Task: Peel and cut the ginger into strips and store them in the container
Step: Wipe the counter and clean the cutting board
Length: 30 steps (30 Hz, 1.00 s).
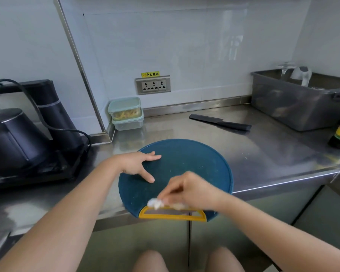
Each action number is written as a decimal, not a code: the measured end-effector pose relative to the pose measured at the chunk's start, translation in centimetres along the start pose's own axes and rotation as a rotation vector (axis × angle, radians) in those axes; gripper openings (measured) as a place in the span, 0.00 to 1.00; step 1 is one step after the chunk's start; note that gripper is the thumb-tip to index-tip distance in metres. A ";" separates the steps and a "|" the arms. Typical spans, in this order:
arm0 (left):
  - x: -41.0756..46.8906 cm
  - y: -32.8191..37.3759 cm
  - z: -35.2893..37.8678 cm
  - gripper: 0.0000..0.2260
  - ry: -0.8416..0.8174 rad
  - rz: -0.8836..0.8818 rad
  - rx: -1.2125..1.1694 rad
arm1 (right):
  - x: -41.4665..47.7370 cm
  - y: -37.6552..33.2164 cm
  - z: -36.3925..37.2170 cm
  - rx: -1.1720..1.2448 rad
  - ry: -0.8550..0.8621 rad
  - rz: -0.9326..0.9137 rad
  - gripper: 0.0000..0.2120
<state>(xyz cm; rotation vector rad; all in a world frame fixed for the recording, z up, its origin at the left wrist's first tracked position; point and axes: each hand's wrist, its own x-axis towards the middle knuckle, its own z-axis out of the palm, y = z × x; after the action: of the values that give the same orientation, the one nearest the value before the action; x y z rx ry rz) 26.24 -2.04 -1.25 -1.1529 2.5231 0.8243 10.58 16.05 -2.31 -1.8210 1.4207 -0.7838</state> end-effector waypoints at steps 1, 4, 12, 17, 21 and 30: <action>-0.1 0.0 0.0 0.41 0.003 0.001 -0.002 | 0.7 0.8 -1.4 0.067 0.107 0.073 0.08; -0.3 0.3 0.1 0.40 0.010 0.001 -0.007 | 2.9 3.8 -5.7 -0.054 0.598 0.341 0.07; 0.1 -0.2 0.3 0.41 0.024 0.001 -0.035 | 1.9 -1.3 4.9 -0.201 0.251 0.072 0.08; -0.5 -0.9 1.0 0.39 0.071 0.047 -0.103 | 0.5 -0.6 3.0 -0.213 0.468 0.013 0.06; -1.4 -2.2 0.3 0.30 0.130 0.050 -0.326 | -1.3 4.0 -4.2 -0.362 0.730 0.308 0.08; -5.4 -5.4 -0.3 0.53 -0.086 -0.101 0.058 | 2.1 2.8 -1.3 -0.555 0.567 0.445 0.11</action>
<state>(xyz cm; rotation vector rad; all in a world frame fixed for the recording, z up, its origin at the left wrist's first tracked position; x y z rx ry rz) 33.87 -1.73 -0.70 -1.1893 2.3822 0.7532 8.43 13.32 -3.68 -1.6024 2.5092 -0.7447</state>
